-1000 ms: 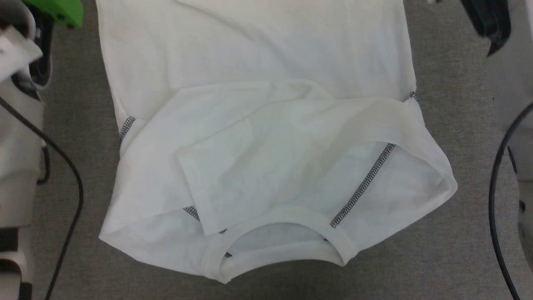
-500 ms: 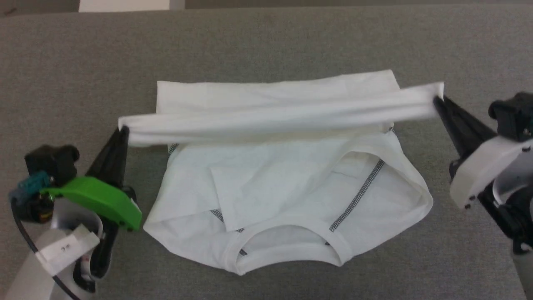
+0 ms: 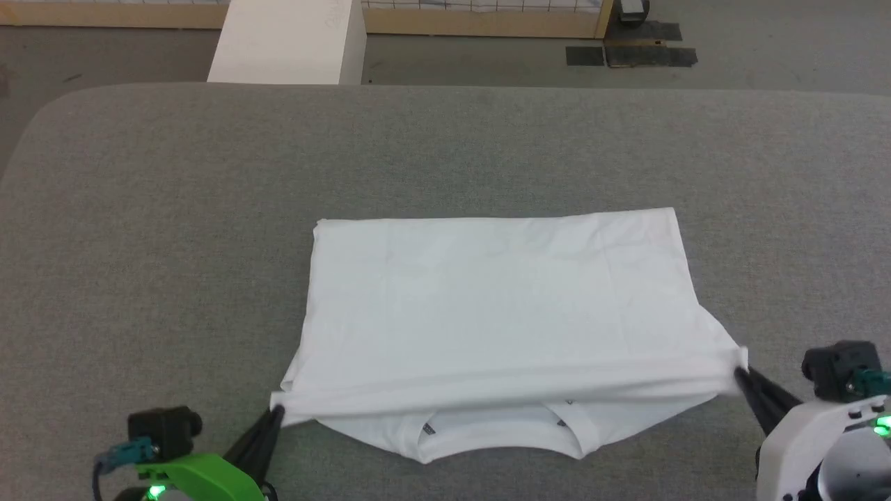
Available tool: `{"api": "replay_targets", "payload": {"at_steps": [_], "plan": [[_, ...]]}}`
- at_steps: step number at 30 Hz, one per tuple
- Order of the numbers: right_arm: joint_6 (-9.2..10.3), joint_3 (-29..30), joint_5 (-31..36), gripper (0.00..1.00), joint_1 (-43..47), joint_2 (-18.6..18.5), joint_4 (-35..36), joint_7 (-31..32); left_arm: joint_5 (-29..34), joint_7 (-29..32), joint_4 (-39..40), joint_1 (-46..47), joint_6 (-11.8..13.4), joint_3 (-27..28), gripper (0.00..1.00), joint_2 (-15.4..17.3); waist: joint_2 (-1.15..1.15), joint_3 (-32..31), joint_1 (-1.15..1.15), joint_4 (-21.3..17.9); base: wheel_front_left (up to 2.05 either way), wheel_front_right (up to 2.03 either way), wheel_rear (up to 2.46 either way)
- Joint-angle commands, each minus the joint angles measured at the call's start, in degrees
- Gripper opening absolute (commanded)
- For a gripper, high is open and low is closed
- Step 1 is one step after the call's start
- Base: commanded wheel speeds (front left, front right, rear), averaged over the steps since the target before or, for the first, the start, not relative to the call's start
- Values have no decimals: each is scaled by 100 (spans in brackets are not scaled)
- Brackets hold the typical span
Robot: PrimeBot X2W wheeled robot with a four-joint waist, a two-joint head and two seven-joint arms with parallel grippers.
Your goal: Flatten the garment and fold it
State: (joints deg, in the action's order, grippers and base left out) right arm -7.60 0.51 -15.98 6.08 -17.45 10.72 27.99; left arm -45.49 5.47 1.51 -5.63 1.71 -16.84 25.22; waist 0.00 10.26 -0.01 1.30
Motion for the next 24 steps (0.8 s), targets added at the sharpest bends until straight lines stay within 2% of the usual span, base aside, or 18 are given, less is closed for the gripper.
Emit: {"api": "replay_targets", "payload": {"at_steps": [1, 7, 8, 9, 10, 14, 18, 24], "plan": [[11, 37, 65, 0, 74, 36, -95, 30, -13, -15, -101, -49, -29, -28, 0, -6, 0, -10, 1, 17, 0, 0, 0], [11, -72, 86, 0, 67, 297, -716, -86, 28, -188, -603, 103, -193, -183, 0, -176, 0, 8, 1, 32, 0, 0, 0], [11, -96, 98, 12, 46, 324, -807, -104, 35, -209, -664, 135, -202, -191, 38, -195, 0, 2, 1, 36, 0, 0, 0], [11, -116, 100, 80, 29, 368, -903, -124, 50, -239, -738, 170, -195, -196, 93, -217, 0, -12, 1, 41, 0, 0, 0], [11, -109, 83, 100, 24, 416, -974, -119, 77, -271, -789, 194, -185, -200, 100, -226, 0, -32, 1, 42, 0, 0, 0], [11, 0, 6, 100, 51, 565, -1055, -177, 94, -480, -896, 200, -185, -161, 100, -289, 0, -159, 1, 41, 0, 0, 0], [11, 204, -128, 100, 155, 712, -833, -279, 184, -995, -834, 181, -151, 27, 100, -317, 0, -296, 1, 45, 0, 0, 0], [11, 706, -274, 100, 137, 1127, -334, -631, 566, -1840, -737, 334, 52, 343, 100, -398, 0, -411, 1, 12, 0, 0, 0]]}}
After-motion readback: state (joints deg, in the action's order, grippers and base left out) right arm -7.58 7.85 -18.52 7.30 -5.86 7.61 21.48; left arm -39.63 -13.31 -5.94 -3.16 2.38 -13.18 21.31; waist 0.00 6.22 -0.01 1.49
